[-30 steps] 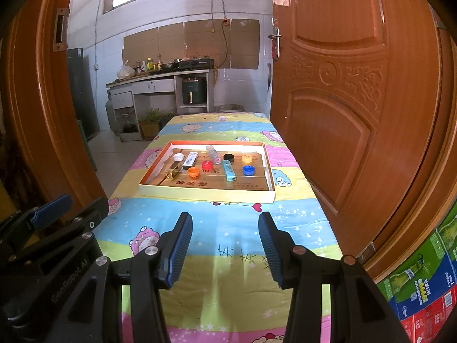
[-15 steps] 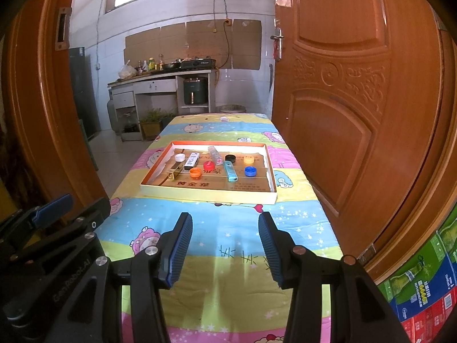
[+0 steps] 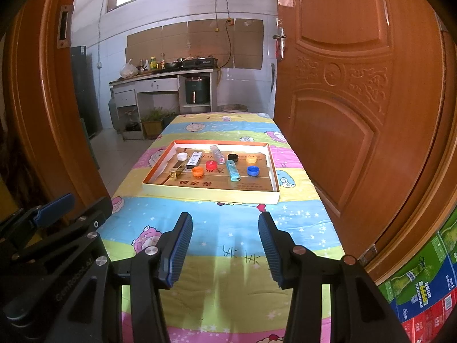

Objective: Organize rigid objects

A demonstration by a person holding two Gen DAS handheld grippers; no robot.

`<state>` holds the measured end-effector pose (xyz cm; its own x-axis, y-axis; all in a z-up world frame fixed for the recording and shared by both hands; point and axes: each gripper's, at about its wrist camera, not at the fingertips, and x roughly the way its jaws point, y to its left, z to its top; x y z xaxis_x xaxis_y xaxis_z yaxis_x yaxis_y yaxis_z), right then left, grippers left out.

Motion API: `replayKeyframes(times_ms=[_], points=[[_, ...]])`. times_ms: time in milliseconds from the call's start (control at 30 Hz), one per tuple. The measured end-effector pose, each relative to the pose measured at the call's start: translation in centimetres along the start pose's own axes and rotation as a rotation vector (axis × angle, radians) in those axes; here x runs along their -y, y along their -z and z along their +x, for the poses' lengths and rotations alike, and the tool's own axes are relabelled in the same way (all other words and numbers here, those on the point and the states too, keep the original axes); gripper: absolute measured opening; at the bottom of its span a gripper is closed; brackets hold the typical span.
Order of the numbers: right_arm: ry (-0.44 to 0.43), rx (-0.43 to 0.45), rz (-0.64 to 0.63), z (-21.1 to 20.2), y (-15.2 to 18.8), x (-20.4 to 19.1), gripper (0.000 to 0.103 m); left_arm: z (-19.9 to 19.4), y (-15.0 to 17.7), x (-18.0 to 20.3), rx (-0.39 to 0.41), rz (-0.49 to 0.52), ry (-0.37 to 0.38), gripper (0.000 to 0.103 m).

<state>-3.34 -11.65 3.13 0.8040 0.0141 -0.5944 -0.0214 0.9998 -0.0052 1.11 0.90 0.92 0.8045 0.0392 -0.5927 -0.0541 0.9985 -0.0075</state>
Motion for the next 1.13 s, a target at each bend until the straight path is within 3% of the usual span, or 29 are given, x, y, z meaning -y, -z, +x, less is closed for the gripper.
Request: replayKeyframes(times_ms=[1133], points=[[-0.008, -0.004, 0.005, 0.11, 0.24, -0.16, 0.048, 0.07, 0.34, 0.28, -0.002, -0.001, 0.000, 0.051]])
